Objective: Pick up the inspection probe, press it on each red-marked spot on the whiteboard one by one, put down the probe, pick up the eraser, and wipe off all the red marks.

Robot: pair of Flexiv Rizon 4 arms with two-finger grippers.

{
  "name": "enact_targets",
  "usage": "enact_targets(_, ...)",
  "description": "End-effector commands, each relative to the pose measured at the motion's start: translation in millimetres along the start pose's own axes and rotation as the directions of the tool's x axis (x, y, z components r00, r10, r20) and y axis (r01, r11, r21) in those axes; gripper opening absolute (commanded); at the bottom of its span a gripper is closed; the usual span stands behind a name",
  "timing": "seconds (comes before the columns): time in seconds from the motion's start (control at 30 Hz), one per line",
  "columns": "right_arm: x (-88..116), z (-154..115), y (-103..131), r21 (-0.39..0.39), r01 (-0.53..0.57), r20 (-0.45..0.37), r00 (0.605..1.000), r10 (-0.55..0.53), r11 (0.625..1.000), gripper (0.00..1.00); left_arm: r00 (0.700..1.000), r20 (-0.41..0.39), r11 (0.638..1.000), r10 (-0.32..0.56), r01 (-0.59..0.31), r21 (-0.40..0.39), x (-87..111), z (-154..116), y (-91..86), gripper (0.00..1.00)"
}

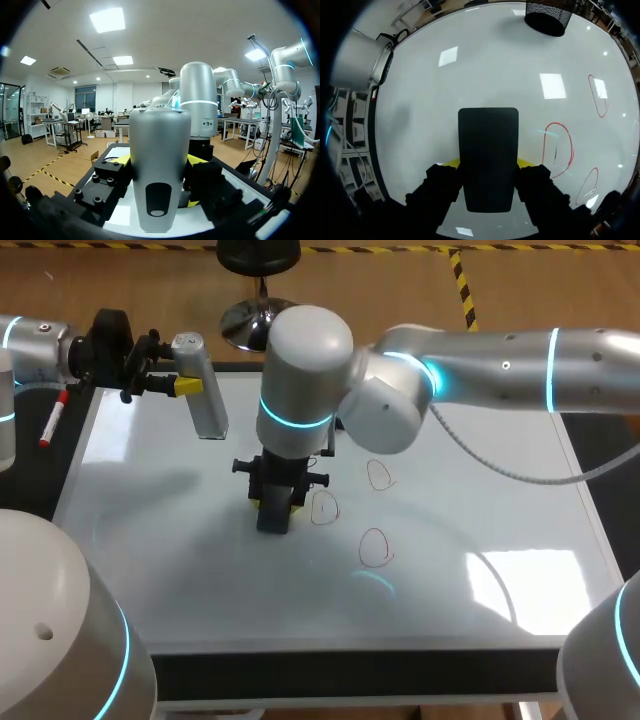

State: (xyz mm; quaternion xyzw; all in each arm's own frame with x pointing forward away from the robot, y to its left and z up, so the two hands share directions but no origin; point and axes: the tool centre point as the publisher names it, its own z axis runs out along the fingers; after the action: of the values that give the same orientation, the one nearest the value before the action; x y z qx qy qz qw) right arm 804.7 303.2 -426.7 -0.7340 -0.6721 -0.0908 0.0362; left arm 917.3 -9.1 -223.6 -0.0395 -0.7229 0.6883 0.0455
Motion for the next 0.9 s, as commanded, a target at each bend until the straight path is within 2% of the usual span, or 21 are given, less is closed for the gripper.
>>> enact_targets(0.03, 2.1, 9.7, -4.3, 0.009, 0.001, 0.012, 1.0, -0.002, 1.0, 0.0, 1.0, -0.003, 1.0, 0.001, -0.001, 0.001, -0.9, -0.6, -0.5, 0.0)
enact_targets(0.23, -10.6, 11.7, -8.8, 0.044, 0.001, 0.019, 1.0, -0.001, 0.999, 0.0, 1.0, -0.003, 1.0, 0.001, -0.001, 0.001, -0.9, -0.6, -0.5, 0.0)
enact_targets(0.53, -24.2, 9.6, -29.5, 0.069, -0.008, 0.009, 1.0, 0.008, 0.998, 0.0, 1.0, -0.003, 1.0, 0.001, -0.001, 0.001, -0.9, -0.6, -0.5, 0.0)
enact_targets(0.9, -49.9, 7.0, -52.9, 0.11, -0.075, 0.015, 0.997, 0.074, 0.991, 0.0, 1.0, -0.003, 1.0, 0.001, -0.001, 0.001, -0.9, -0.6, -0.5, 0.0)
